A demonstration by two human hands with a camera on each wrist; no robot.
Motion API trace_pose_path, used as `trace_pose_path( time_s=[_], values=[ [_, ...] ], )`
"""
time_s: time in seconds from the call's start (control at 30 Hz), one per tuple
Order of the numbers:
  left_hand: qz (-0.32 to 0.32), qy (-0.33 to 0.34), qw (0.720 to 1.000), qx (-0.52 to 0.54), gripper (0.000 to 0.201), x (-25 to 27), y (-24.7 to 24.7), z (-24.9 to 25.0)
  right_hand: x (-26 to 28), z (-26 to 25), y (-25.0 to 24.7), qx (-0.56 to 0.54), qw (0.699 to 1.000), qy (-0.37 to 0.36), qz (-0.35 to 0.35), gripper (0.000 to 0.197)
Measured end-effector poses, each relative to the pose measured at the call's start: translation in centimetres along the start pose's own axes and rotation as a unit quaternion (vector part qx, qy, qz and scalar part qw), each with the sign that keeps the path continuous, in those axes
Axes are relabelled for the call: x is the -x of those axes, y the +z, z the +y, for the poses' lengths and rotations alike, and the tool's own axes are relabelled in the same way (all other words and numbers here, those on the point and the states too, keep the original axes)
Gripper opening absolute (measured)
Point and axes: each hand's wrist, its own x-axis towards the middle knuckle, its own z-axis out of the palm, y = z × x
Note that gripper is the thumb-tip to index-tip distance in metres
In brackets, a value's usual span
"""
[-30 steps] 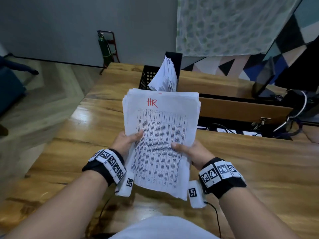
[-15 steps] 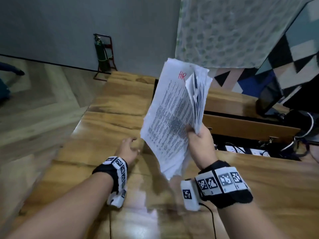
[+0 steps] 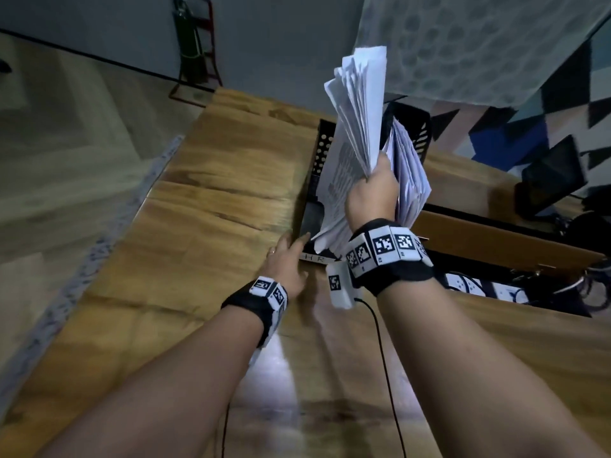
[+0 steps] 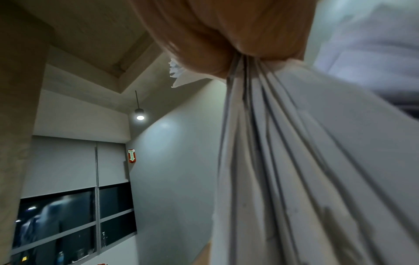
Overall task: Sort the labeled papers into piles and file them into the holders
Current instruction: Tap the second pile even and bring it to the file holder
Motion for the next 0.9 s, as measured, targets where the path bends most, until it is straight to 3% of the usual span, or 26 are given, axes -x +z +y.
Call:
trace_pose_path(
  time_s=[0.07,0.2,0.33,0.47,0.6,0.73,0.83,0.9],
  values=[
    [-0.032,0.002,0.998,-0.053,0.062,-1.4,-0.4,0.6,-0.5,0.2,1.0,-0.003,1.0,-0.001,0.005,0.049],
    [-0.007,-0.015,0.998,-0.068,0.03,-2.2,-0.8,1.1,-1.1,-0.1,2.6,-0.015,1.0,-0.016,0.006,0.051],
    [0.013,0.006,0.997,-0.082,0.027,-0.3,-0.6,0.9,-0.9,0.2,4.4,-0.006,0.999,-0.035,-0.01,0.058],
    [-0.016,-0.032,0.998,-0.055,0.024,1.4,-0.3,0.2,0.2,1.9,6.3,-0.037,0.999,-0.022,0.002,0.063],
    [-0.007,-0.006,0.998,-0.057,0.02,2.6,0.0,-0.1,1.9,4.3,7.4,-0.069,0.998,-0.003,-0.011,0.069],
    [0.015,0.007,1.0,-0.01,0.022,2.8,0.2,-0.2,3.2,6.9,7.7,-0.067,0.989,0.098,-0.085,0.061],
    [0.022,0.007,1.0,-0.004,0.026,2.7,0.3,-0.3,3.3,7.2,7.2,-0.126,0.96,0.223,-0.117,0.031],
    [0.021,-0.002,1.0,0.009,0.028,2.8,0.3,-0.3,3.2,6.6,6.6,-0.169,0.933,0.292,-0.125,0.055]
  ],
)
